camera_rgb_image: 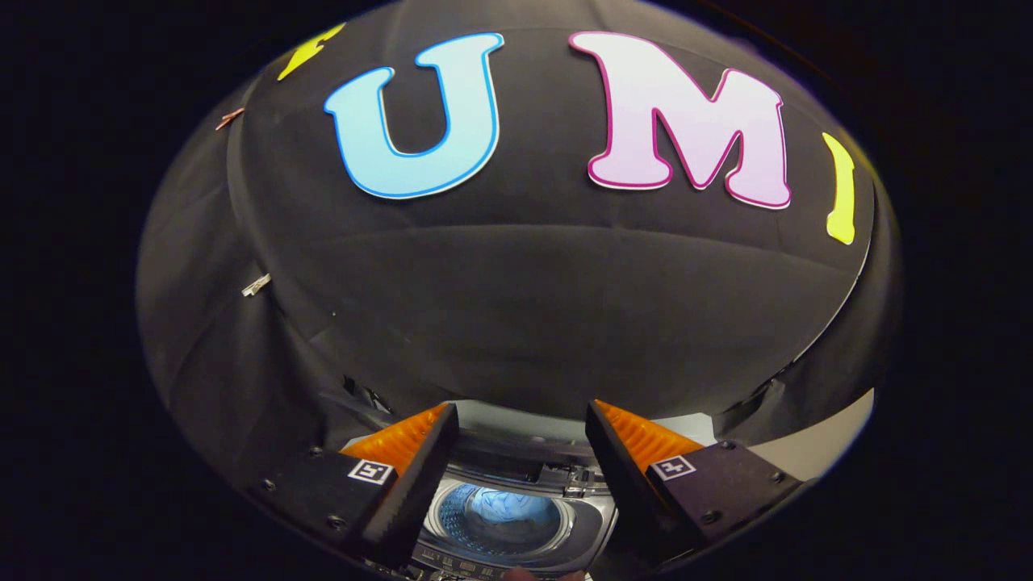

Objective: Put the clothes into the washing machine and then close the washing machine lid.

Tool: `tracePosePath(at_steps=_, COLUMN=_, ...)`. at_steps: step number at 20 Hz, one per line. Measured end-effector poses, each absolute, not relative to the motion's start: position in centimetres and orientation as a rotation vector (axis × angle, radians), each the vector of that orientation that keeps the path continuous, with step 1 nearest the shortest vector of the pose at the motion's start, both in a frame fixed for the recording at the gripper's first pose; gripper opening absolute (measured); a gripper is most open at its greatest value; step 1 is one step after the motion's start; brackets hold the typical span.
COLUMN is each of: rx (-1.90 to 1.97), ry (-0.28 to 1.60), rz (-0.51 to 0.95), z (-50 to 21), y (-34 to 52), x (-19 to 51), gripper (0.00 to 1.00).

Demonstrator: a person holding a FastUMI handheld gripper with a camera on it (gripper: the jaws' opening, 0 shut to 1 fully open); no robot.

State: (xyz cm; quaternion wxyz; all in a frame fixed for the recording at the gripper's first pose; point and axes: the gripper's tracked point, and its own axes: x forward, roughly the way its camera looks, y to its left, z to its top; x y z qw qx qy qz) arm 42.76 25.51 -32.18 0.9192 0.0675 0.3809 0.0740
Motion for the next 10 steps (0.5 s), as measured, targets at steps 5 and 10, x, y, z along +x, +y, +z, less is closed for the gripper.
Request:
tracePosePath(at_steps=5, rx=0.128, ry=0.839, rz=0.140, z=-35.5, y=25.3, x=43.5, gripper=0.99)
tracePosePath(at_steps=10, rx=0.230, ry=0.882, rz=0.138, z=-37.3, y=25.2, x=43.0, gripper=1.00)
